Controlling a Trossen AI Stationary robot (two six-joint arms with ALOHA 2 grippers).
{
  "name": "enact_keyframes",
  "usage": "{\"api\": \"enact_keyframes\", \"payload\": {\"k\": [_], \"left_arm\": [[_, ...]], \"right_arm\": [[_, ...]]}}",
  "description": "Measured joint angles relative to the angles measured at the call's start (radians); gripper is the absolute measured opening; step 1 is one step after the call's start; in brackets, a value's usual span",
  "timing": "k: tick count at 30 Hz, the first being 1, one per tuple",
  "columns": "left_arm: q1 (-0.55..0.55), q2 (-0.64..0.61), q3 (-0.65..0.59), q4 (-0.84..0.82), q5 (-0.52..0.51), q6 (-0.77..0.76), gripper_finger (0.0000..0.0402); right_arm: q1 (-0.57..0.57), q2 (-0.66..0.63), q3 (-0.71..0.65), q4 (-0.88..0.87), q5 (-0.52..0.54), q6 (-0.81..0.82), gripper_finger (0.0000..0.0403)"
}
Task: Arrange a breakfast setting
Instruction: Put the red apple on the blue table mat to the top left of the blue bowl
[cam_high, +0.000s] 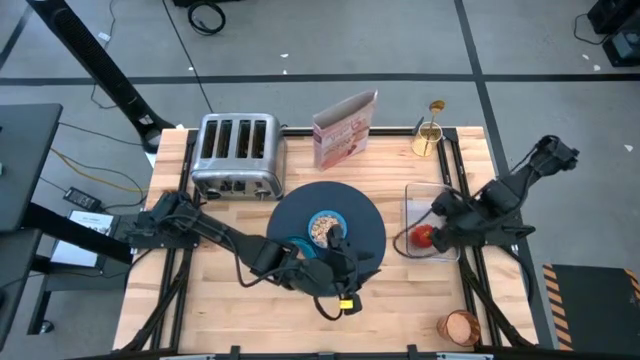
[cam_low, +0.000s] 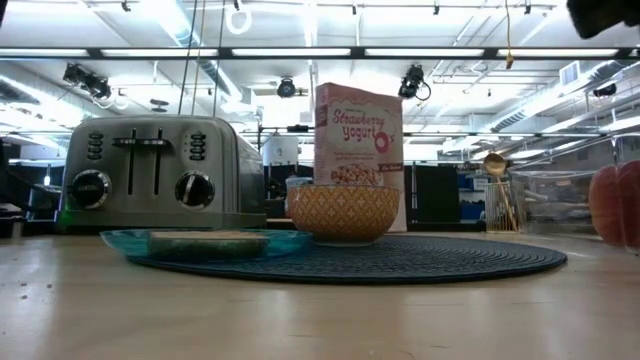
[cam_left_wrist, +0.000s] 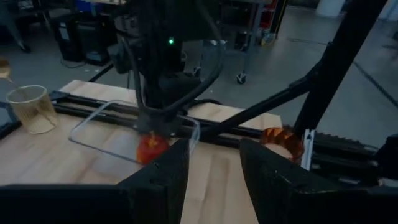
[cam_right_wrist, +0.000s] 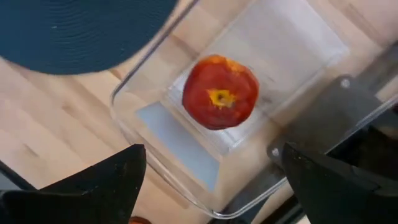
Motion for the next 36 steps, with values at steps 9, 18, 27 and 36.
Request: {"api": "enact_keyframes", "payload": {"k": [9, 18, 27, 36], "left_arm": [[0.040, -0.103, 0.000, -0.158, 0.000, 0.069, 0.0164], [0.038, -0.179, 0.000, -0.342, -0.001, 0.048, 0.0168], [0.029, -0.177, 0.000, -0.378, 0.000, 0.024, 0.0168], [0.030, -0.177, 0.000, -0.376, 0.000, 0.025, 0.0167]], "right_arm": [[-0.281, 0.050, -0.022, 0.058, -0.138, -0.186, 0.0399], [-0.387, 0.139, -0.139, 0.147, -0.202, -0.258, 0.0400], [-0.417, 0.144, -0.254, 0.295, -0.236, -0.224, 0.0400], [-0.443, 0.147, -0.348, 0.410, -0.252, -0.213, 0.0400]]}}
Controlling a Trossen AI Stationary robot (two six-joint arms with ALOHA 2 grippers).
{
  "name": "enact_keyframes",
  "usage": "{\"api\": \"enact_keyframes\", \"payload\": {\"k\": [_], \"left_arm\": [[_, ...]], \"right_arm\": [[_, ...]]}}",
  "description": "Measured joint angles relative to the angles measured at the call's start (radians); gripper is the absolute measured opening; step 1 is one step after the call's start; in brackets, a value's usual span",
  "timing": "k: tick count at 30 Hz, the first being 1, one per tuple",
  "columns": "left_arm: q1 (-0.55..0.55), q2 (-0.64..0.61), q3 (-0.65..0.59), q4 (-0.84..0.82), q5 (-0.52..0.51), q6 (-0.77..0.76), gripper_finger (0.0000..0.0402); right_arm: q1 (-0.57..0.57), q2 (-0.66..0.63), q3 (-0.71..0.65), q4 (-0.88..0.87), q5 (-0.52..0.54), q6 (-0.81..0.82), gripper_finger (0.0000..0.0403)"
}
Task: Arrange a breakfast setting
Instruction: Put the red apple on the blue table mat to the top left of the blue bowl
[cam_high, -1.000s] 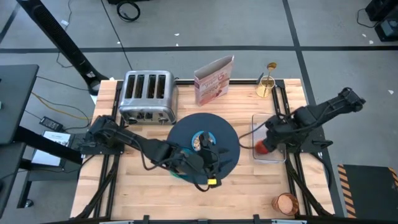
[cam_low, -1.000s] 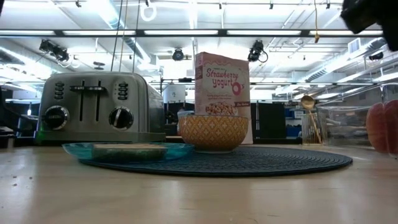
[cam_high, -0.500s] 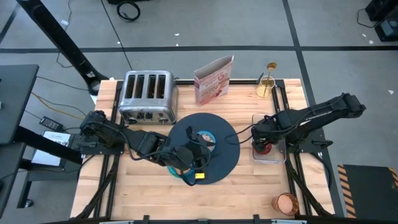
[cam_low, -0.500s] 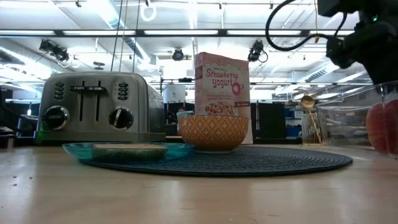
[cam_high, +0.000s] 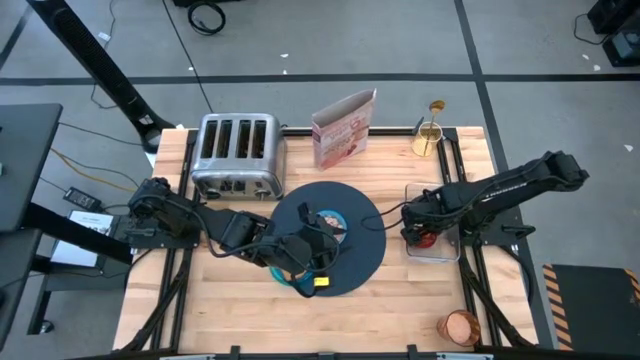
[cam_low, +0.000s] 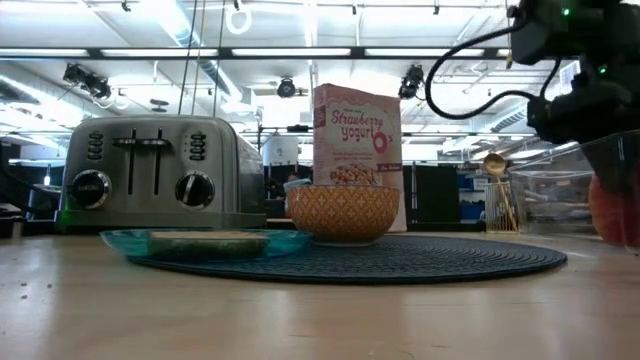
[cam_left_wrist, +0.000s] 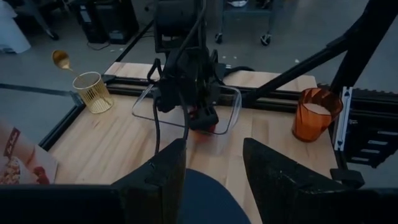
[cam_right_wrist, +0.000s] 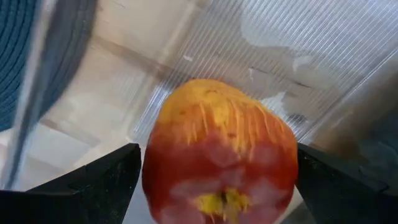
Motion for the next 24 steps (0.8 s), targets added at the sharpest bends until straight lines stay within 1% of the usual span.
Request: {"api": "enact_keyframes", "payload": {"k": [5, 12, 19, 24], "left_arm": [[0.000, 0.000, 0.000, 0.000, 0.000, 0.008, 0.0167], [0.000, 0.000, 0.000, -0.002, 0.000, 0.014, 0.0167], [0.000, 0.000, 0.000, -0.007, 0.000, 0.015, 0.0167], [-0.002, 0.000, 0.000, -0.011, 0.001, 0.015, 0.0167]], "right_arm": [[-0.020, 0.000, -0.039, 0.055, -0.014, 0.007, 0.0391], [-0.024, -0.001, -0.044, 0.056, -0.016, 0.006, 0.0354], [-0.024, -0.002, -0.044, 0.052, -0.018, -0.016, 0.0352], [-0.024, -0.002, 0.017, -0.032, -0.022, -0.047, 0.0349]]}}
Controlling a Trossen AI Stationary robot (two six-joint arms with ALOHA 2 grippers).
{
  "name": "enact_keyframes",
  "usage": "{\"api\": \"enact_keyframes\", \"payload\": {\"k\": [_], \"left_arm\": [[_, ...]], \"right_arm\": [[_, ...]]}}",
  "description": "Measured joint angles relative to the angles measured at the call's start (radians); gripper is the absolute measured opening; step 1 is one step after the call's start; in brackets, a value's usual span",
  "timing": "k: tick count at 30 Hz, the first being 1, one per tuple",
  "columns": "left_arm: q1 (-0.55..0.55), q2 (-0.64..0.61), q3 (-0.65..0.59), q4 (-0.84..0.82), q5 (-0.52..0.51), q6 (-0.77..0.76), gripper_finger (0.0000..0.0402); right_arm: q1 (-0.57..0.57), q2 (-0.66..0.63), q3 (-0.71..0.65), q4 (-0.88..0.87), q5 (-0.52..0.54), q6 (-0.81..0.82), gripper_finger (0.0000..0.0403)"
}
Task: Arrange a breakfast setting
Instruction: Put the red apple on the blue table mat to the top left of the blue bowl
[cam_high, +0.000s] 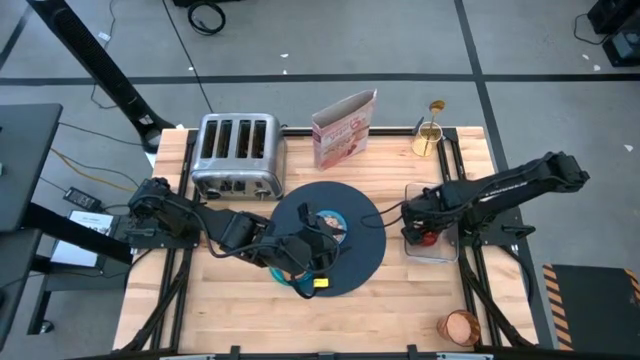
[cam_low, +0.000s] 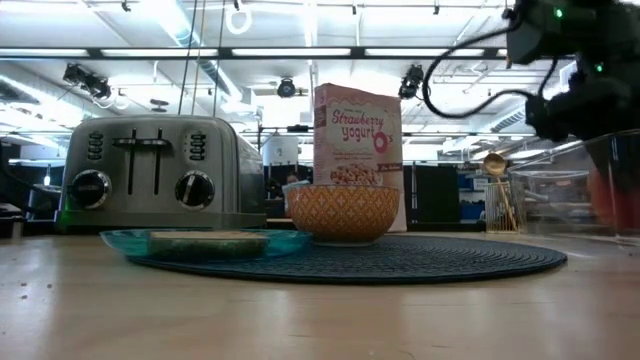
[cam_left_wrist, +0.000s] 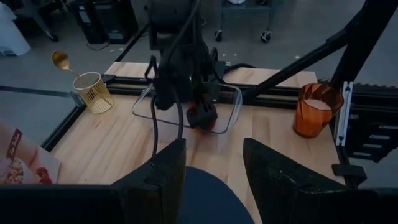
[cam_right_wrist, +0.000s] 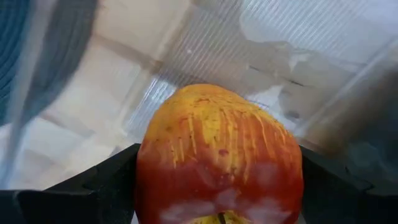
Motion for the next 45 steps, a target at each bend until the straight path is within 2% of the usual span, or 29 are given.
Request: {"api": "enact_keyframes", "payload": {"k": [8, 21, 27, 33, 38, 45], "left_arm": [[0.000, -0.027, 0.000, -0.051, 0.002, -0.029, 0.0167], [-0.023, -0.046, 0.000, -0.081, 0.001, -0.057, 0.0167], [-0.047, -0.051, 0.000, -0.089, 0.002, -0.087, 0.0167], [-0.106, -0.066, 0.000, -0.148, 0.020, -0.139, 0.0167], [-0.171, -0.082, 0.001, -0.242, 0.059, -0.257, 0.0167], [-0.253, -0.109, 0.000, -0.458, 0.034, -0.500, 0.0167]], "right_arm": [[0.000, 0.000, 0.157, -0.207, 0.041, -0.047, 0.0348], [0.037, -0.001, 0.392, -0.368, 0.063, -0.089, 0.0347], [0.082, 0.001, 0.490, -0.354, 0.079, -0.088, 0.0347], [0.123, 0.002, 0.570, -0.248, 0.122, -0.092, 0.0347], [0.127, 0.047, 0.625, -0.164, 0.139, -0.142, 0.0347], [0.104, 0.208, 0.758, -0.151, 0.145, -0.265, 0.0347]]}}
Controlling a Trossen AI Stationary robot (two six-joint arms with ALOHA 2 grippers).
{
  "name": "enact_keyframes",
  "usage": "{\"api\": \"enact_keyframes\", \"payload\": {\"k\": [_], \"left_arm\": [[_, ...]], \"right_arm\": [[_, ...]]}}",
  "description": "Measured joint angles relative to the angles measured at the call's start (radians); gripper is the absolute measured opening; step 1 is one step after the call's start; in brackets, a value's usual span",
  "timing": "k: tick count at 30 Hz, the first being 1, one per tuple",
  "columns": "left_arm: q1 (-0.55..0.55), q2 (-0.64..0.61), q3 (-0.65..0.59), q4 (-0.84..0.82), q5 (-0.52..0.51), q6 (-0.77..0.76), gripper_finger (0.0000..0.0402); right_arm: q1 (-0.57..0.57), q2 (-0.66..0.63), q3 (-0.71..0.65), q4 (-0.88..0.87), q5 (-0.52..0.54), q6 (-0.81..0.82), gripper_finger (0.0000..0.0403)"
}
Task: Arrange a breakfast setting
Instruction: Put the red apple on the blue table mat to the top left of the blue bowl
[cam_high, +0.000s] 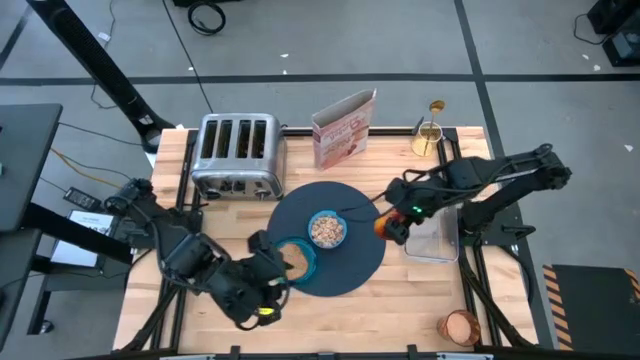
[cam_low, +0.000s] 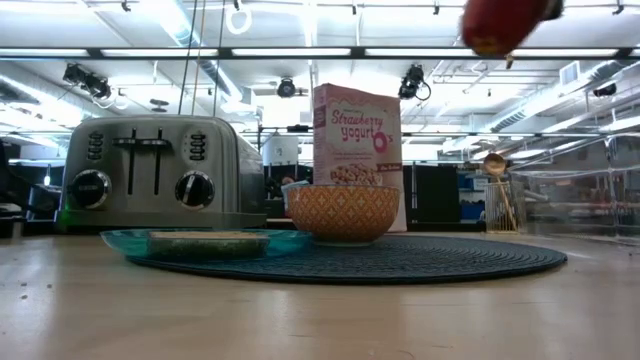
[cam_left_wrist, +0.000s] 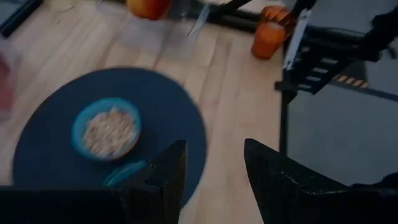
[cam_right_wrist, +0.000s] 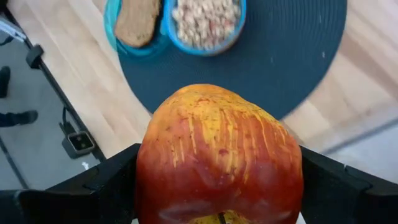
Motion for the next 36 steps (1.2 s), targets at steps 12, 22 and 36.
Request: {"api": "enact_keyframes", "payload": {"k": [12, 22, 36], "left_arm": [[-0.040, -0.124, 0.000, -0.339, -0.038, -0.053, 0.0167], [-0.040, -0.275, 0.000, -0.485, -0.034, 0.035, 0.0167], [-0.005, -0.381, 0.000, -0.490, -0.034, 0.187, 0.0167]], "right_arm": [[-0.111, 0.270, 0.225, 0.135, 0.027, -0.117, 0.0347], [-0.210, 0.548, 0.484, 0.162, 0.029, -0.143, 0.0347], [-0.292, 0.746, 0.586, 0.183, 0.008, -0.143, 0.0347]]}}
